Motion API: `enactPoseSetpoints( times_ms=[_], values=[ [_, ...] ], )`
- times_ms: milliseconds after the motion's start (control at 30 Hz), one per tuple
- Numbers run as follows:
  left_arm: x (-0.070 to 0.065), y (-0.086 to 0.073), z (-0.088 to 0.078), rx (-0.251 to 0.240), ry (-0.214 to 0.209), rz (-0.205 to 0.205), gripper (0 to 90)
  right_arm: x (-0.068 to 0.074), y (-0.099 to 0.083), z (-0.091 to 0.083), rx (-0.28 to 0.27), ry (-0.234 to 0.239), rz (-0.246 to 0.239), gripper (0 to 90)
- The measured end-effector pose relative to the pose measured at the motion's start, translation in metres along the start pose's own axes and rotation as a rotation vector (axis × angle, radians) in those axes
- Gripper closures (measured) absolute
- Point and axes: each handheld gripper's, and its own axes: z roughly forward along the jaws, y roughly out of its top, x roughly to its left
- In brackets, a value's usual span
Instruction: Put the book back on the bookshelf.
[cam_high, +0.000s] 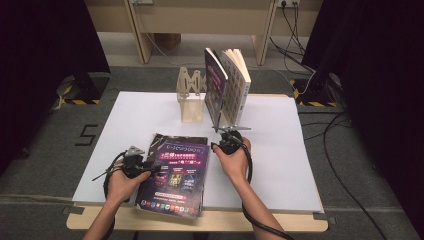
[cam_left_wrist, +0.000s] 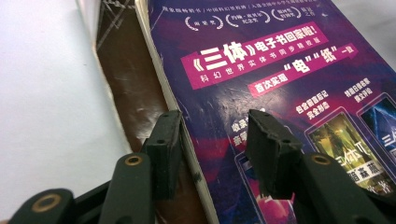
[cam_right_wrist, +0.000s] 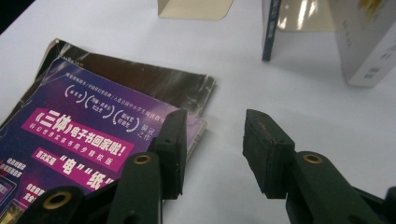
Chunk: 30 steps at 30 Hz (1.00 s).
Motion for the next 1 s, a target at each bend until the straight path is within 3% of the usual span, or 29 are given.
enactPoseSetpoints(
  times_ms=[500,1000],
  values=[
    [-0.018,0.0,0.005,0.029,-0.05,0.031,55.0,-0.004,0.0,0.018,0.088,0.027,0.037,59.0],
    [-0.02,0.0,0.005,0.032,-0.041,0.044,55.0,-0.009,-0.004,0.025,0.121,0.062,0.086,56.4]
  ],
)
